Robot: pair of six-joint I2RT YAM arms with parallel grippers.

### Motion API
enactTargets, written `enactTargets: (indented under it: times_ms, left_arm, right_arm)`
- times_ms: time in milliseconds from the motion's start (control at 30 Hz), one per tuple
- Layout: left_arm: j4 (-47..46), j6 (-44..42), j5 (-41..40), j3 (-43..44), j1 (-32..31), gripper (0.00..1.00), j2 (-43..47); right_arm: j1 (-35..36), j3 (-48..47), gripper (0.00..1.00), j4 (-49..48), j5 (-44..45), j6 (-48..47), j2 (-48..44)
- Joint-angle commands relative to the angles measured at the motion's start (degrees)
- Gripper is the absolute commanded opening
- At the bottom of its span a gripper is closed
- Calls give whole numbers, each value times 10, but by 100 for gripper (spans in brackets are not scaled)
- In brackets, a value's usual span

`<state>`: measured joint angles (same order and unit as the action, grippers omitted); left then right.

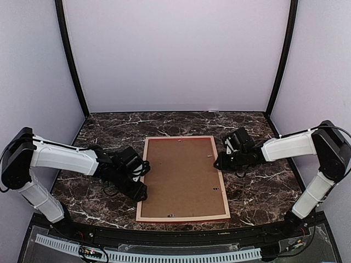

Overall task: Put the photo into the frame
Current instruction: Press the fastener onto the backboard.

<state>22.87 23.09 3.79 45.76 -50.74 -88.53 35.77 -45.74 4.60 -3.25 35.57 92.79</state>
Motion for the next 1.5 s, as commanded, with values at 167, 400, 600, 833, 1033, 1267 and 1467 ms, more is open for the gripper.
enactTargets:
  times_ms: [167,400,600,833,1033,1267,1467]
  left_arm:
    - [23,-12,-29,12,-9,47,-18]
    - [33,-27,-29,15,-10,39,-14]
    - [43,-43,-18,16,-10,34,-6]
    - [36,-58,-15,17,-10,27,-2]
    - [14,-61,-9,13,-10,24,17]
    - [11,-64,-29,14,-10,27,46]
    - [12,-58,-32,21,-10,48,50]
  right_arm:
    - [3,29,32,40,-30,10,28]
    - [4,30,32,39,-30,8,31]
    - [3,29,32,40,-30,6,34]
    - [4,27,31,41,-32,5,36]
    - [4,28,31,42,-33,4,36]
    - [3,26,31,42,-34,3,37]
    - [4,24,31,47,-34,1,35]
